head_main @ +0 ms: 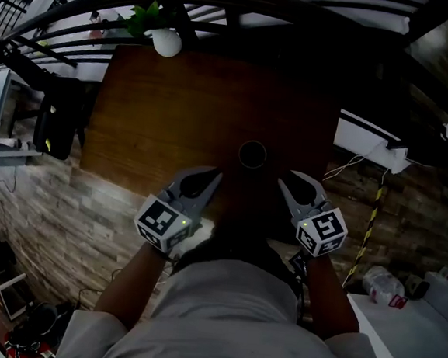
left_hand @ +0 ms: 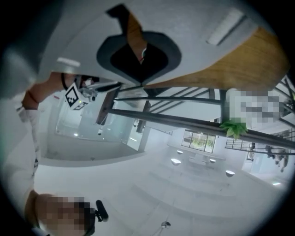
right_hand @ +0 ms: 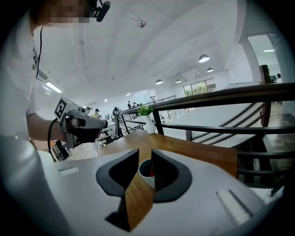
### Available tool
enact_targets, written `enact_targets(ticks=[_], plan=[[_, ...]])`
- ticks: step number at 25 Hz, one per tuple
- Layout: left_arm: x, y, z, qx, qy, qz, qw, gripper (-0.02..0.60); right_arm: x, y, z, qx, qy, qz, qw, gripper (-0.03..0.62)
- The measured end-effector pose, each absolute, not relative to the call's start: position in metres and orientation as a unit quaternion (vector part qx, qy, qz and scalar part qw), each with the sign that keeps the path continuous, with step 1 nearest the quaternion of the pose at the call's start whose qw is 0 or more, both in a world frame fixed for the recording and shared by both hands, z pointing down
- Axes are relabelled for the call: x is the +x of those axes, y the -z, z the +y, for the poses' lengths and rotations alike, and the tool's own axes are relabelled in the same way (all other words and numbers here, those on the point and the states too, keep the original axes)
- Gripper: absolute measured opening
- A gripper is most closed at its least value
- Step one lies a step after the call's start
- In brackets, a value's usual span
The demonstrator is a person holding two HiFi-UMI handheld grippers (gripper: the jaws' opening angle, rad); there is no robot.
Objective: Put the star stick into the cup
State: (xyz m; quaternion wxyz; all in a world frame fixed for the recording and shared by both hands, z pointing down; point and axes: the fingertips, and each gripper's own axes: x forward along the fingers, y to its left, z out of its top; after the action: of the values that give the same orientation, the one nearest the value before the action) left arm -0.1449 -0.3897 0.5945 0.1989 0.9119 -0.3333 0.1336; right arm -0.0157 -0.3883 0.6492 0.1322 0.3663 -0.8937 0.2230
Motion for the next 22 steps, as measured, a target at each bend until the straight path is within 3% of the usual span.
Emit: enact_targets(ticks=[16, 22], plan=[[-0.19, -0.417, -0.319, 0.944, -0.054, -0.321, 0.063, 0.003, -0.064, -0.451, -0.326, 0.418, -0.091, -0.902, 0.061, 0.085], [-0.217, -0.391, -0.279, 0.944, -0.034, -0.323, 0.066, 0.003, -0.096, -0.408, -0.289, 0.414, -0.06, -0.907, 0.047, 0.059]])
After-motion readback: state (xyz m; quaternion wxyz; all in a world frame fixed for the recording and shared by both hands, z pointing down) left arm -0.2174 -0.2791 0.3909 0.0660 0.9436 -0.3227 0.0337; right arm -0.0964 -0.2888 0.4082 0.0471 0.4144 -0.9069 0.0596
